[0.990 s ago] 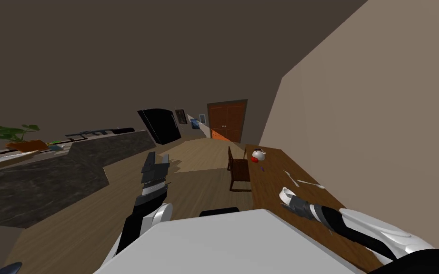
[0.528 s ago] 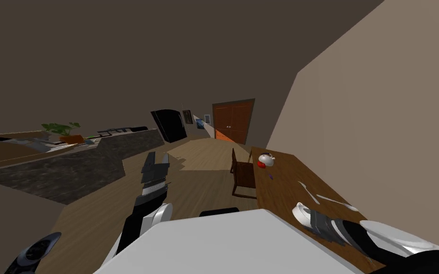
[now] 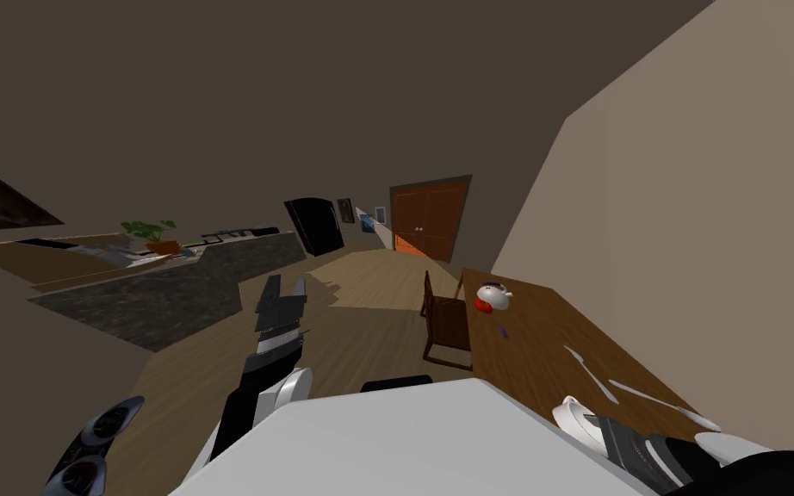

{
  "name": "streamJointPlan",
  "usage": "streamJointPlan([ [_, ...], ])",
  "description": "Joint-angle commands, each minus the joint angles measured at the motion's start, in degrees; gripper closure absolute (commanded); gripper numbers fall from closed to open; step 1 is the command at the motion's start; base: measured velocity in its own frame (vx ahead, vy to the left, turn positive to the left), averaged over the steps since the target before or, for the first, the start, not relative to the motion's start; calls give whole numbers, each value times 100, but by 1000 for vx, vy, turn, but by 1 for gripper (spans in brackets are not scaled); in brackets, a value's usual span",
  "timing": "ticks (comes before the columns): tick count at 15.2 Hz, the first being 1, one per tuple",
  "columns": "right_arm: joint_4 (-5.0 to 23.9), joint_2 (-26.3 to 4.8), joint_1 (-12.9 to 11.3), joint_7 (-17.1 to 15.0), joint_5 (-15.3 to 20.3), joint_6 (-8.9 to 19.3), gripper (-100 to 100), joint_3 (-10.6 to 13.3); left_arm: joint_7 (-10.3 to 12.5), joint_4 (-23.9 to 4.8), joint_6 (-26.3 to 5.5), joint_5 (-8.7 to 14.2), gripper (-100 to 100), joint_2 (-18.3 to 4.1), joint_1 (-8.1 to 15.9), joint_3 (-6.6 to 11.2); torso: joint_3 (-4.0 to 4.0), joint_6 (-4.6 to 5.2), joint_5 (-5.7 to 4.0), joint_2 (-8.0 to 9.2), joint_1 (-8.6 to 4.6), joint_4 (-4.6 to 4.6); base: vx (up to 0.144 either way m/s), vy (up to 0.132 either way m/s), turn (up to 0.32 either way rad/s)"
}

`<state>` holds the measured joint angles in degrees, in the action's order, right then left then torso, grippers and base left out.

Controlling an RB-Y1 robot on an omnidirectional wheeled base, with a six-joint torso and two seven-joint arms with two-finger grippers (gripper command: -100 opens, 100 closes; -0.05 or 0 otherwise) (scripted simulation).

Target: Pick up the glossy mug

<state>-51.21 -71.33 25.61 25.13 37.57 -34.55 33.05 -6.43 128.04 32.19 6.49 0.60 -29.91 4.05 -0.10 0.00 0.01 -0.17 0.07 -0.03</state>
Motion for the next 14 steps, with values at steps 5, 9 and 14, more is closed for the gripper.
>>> streamJointPlan([
  [5, 244, 373, -75, 102, 123, 149, -100, 142, 0, 0, 0, 0, 0, 0, 0, 0, 8, 1, -2, 14, -8, 3, 20, -30, 91],
  [9, 272, 395, -70, 133, 118, 138, 100, 130, 0, 0, 0, 0, 0, 0, 0, 0, 13, 3, -1, 23, -6, 5, -6, -28, 25],
  [14, 150, 122, -34, 54, 88, 3, 100, 115, 0, 0, 0, 0, 0, 0, 0, 0, 15, 1, 5, 24, 4, 9, 2, 15, -36],
])
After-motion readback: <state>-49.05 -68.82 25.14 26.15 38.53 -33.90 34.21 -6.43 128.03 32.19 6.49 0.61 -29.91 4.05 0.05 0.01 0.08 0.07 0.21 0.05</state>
